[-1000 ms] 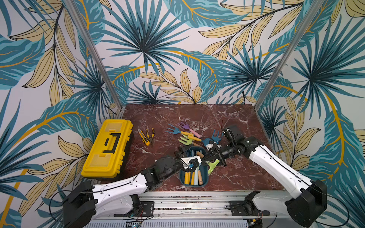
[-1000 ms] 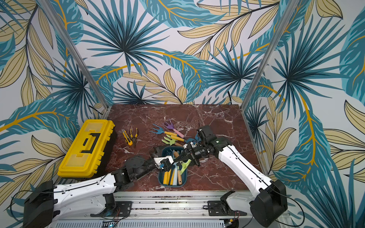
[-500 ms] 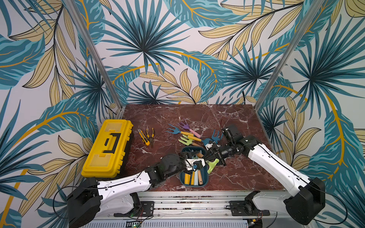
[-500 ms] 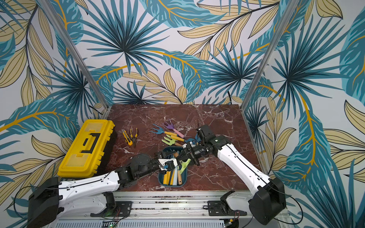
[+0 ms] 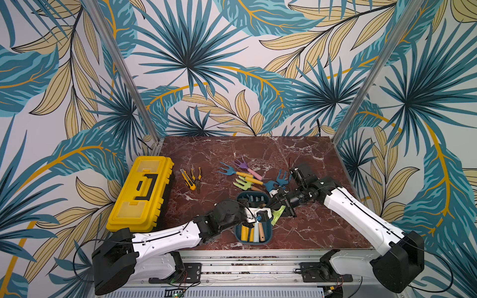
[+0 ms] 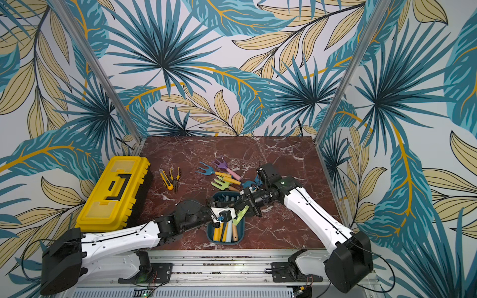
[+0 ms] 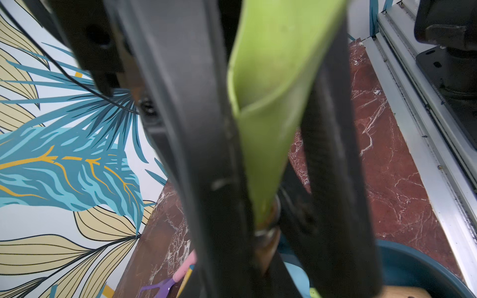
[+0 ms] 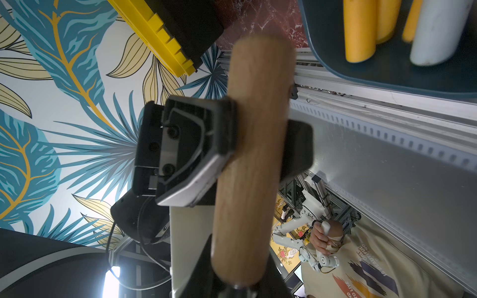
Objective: Put the rake into the storage box
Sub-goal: Place the rake in the storage box.
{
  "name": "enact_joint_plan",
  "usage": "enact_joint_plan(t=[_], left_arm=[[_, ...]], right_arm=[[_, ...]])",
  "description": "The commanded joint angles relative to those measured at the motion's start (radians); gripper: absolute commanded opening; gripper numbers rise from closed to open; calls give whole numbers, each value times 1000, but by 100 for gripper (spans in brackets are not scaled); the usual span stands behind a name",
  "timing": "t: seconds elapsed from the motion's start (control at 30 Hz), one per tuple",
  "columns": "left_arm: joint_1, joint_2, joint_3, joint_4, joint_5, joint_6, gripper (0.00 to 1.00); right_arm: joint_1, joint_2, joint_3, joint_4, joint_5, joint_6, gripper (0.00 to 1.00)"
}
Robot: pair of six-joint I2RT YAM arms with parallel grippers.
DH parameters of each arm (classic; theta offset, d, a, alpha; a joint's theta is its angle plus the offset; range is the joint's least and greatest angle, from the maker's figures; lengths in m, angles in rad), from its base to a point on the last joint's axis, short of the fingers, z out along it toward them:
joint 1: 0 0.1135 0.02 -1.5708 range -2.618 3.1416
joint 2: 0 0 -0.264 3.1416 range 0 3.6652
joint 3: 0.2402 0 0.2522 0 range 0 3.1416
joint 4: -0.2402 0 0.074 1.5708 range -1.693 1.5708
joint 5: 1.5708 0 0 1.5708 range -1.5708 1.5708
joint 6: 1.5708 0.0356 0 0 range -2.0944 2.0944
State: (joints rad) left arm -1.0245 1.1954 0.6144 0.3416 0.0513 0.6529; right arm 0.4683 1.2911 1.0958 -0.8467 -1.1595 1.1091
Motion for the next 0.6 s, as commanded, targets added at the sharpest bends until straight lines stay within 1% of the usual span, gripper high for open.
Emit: enact_joint_plan(t=[0.0, 0.03, 0.13, 0.2, 0.23, 0.27, 0.3, 0.37, 0.43, 0.5, 0.53, 0.57], left_arm=[[-4, -42, 17, 23, 11, -99, 0], [-3, -51, 12, 19, 4, -113, 0], [-4, -87, 7, -28, -23, -185, 0], [-3, -118, 13, -92, -37, -245, 0], [-3, -136, 21, -136, -39, -263, 0], [-3, -151, 32, -184, -45, -317, 0], [-3, -165, 46, -244, -51, -365, 0], [-4, -187, 83, -354, -60, -472, 0], [-7, -198, 130, -483, -49, -598, 0], [-20, -186, 166, -535, -39, -726, 0], [-21, -168, 194, -566, -2, -789, 0], [-21, -144, 231, -606, 11, -842, 0]], right_arm=[[5, 3, 35, 30, 36, -73, 17], [1, 0, 45, 26, 51, -82, 29], [-39, -17, 67, -11, 116, -132, 55], [-89, -22, 101, -104, 185, -222, 64], [-121, -21, 134, -176, 239, -295, 68], [-147, -19, 167, -247, 296, -361, 75], [-169, -18, 211, -312, 381, -424, 81], [-187, -24, 267, -364, 533, -491, 89], [-190, -40, 286, -358, 658, -507, 91], [-189, -52, 287, -341, 747, -516, 94], [-190, -64, 278, -330, 793, -521, 95], [-190, -77, 263, -315, 819, -520, 95]])
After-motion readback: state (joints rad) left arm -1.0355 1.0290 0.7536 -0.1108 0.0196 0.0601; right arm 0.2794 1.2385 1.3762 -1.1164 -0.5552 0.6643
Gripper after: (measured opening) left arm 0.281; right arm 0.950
